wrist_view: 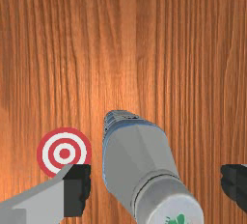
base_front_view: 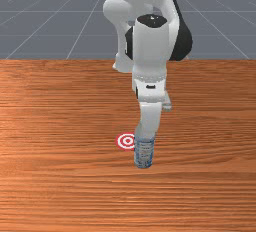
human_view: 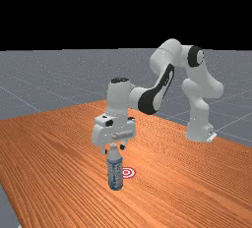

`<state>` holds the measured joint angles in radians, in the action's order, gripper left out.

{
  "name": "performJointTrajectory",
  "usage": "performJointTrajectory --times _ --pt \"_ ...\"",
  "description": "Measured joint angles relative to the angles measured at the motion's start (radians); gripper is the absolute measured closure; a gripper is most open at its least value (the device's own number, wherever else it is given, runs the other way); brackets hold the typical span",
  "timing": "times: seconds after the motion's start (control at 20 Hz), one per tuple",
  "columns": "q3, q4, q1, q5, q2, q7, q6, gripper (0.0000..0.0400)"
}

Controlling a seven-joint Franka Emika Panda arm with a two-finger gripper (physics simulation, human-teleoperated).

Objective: Pick up the bottle and put it on the marker

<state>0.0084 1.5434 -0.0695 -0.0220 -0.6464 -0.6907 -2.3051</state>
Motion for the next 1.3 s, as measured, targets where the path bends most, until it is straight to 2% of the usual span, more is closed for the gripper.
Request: performJointTrajectory --times 0.05,0.1,0.35,0.4,0.7,0.8,0.95,1.3 --pt "0.001 -0.019 0.001 0.002 0.001 -0.002 0.037 0.0000" --pt "0.012 -0.072 0.009 0.003 -0.014 -0.043 0.119 0.0000" --pt "0.011 -0.083 0.008 0.004 0.005 -0.040 0.144 0.0000" --pt "0.008 -0.121 0.005 0.007 -0.013 -0.021 0.190 0.0000" --pt "0.008 -0.110 0.005 0.007 -0.021 -0.021 0.168 0.0000" --pt "0.007 -0.068 0.004 0.005 -0.003 -0.020 0.115 0.0000" --pt "0.001 -0.084 0.004 0.009 -0.010 0.003 0.139 0.0000" --pt "0.010 -0.075 0.013 0.005 -0.031 -0.042 0.107 0.0000"
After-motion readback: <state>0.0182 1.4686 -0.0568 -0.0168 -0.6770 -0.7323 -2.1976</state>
